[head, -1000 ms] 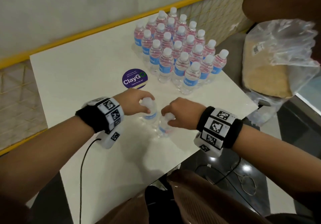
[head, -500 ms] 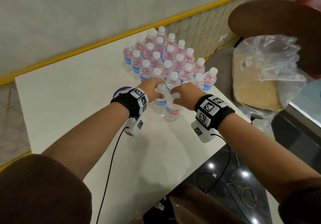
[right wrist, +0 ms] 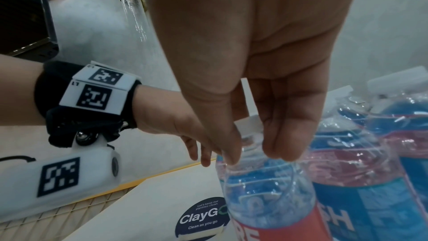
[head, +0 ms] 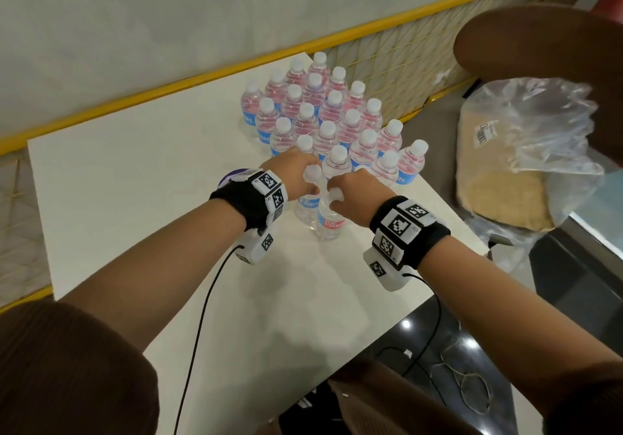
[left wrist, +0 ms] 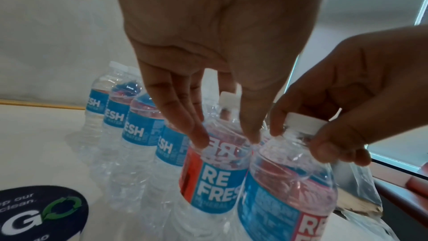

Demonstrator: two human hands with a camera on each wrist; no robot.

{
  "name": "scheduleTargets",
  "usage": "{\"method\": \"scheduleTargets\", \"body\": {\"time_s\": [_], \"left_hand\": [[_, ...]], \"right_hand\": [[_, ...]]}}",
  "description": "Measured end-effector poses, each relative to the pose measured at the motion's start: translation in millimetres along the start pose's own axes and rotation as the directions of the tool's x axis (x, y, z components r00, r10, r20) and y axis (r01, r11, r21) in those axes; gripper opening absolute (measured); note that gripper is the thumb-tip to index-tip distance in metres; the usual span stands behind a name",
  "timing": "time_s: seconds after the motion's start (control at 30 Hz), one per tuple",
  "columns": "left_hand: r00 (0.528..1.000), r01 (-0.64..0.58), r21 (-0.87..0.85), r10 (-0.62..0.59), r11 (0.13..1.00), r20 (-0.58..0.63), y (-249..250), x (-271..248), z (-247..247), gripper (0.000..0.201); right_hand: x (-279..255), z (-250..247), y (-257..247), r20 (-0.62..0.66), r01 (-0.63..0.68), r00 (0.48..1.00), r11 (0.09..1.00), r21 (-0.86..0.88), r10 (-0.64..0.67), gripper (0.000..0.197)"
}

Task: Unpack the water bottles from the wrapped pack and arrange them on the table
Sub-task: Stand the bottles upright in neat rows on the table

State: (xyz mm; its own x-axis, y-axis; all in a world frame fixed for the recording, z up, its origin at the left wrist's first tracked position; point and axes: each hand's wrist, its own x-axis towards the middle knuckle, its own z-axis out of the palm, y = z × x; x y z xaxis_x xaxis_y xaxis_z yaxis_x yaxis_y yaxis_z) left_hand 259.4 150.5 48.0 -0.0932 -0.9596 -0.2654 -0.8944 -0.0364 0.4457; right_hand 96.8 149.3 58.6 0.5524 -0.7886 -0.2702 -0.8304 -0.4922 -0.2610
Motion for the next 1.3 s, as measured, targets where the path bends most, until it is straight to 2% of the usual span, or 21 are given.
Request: {"method": "scheduleTargets", "body": {"time_s": [0.23,0.33,0.5,0.63,0.8,0.97,1.13,1.3], "left_hand": [[0.999,0.012,-0.047,-0.014,0.999,-0.039,0.5,-2.4,0.8,0.035],[0.999,0.012,-0.050,-0.014,0.999,-0.038,3.5,-4.6,3.0,0.037],[0.991,0.033,-0.093,-0.044,0.995,-0.125,-0.1,-5.4,2.6,0.048],[0.999,0.019,-0.128,-0.025,0.992,-0.047,-0.6,-5.9,-3.3,0.039],[0.998,-0.032,-0.125,0.038,0.992,0.051,-2.3,-6.7,-12.2,0.041],[1.000,-0.020,-0.119,0.018,0.993,-0.019,-4.1,-6.8,-10.6,0.045],[1.000,-0.014,-0.109,0.012,0.994,-0.019,-1.8,-3.9,-11.5,0.044],[0.999,-0.031,-0.116,0.027,0.993,-0.031,-0.2,-2.5,-10.3,0.044]], "right_hand": [[-1.9,0.3,-0.1,-0.008,-0.031,0.999,0.998,0.048,0.031,0.029],[-0.4,2.0,-1.0,-0.014,-0.047,0.999,0.998,0.049,0.048,0.029],[1.2,5.2,-1.6,-0.018,-0.082,0.996,0.995,0.048,0.083,0.027],[1.7,6.0,-1.9,-0.021,-0.091,0.996,0.995,0.045,0.092,0.025],[1.0,4.8,-3.0,-0.018,-0.067,0.998,0.998,0.011,0.067,0.023],[0.4,3.3,-5.4,-0.015,-0.081,0.997,0.997,0.005,0.081,0.023],[-1.5,-1.9,-7.8,0.010,-0.051,0.999,0.999,-0.010,0.051,0.024],[-5.7,-8.5,-7.0,0.038,-0.029,0.999,0.999,-0.046,0.031,0.040]]}}
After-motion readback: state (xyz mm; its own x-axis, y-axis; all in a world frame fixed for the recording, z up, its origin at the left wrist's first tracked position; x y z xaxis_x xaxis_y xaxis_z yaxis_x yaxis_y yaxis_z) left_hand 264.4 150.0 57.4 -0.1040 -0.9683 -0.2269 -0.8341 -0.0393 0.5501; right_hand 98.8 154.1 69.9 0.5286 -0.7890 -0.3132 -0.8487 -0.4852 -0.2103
